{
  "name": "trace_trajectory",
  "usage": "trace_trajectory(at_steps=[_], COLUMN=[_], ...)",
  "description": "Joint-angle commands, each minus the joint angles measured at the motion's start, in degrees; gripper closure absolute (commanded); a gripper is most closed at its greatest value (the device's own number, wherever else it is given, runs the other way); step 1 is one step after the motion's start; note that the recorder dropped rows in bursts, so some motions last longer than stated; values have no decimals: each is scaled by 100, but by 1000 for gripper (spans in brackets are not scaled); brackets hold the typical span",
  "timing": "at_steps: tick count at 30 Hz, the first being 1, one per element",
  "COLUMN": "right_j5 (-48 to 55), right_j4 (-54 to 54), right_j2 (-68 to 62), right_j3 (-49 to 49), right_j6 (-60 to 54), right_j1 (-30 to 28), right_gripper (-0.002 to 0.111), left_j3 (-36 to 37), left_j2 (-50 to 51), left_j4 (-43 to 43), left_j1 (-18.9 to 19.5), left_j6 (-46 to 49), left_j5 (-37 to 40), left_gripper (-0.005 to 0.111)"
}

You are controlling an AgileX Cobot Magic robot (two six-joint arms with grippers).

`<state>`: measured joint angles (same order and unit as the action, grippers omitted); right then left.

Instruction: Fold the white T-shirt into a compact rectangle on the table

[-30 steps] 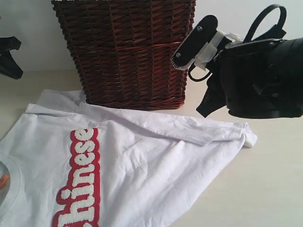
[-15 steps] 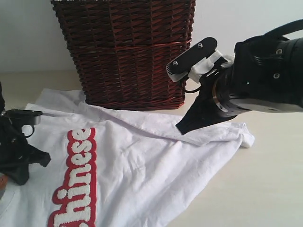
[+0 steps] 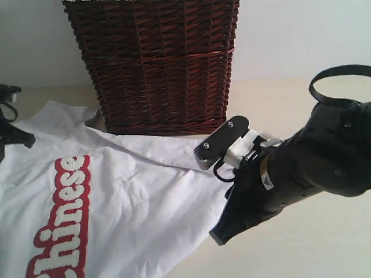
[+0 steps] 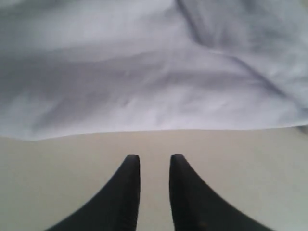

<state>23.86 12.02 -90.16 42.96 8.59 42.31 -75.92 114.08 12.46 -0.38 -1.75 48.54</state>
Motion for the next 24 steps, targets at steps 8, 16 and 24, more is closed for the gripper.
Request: trace_trajectory(at_steps=[8,16,24], right_j5=[-396,-2466,-1834], right_j4=[-3852,-3802,-3850], right_j2=[-1085,-1493,-999], right_j3=[-141,-141,-141], right_j6=[-4478,-3876,-3644], right_j1=[83,96,-485], right_gripper=[67,67,62], left_j3=[-498,-318,-259], left_j2=[-722,-747,-747], left_j4=[-3973,-4041,-4386], left_j1=[-211,-739,-1325], left_j6=[3249,3436,3792], left_j5=[312,544,455], left_gripper=[107,107,107])
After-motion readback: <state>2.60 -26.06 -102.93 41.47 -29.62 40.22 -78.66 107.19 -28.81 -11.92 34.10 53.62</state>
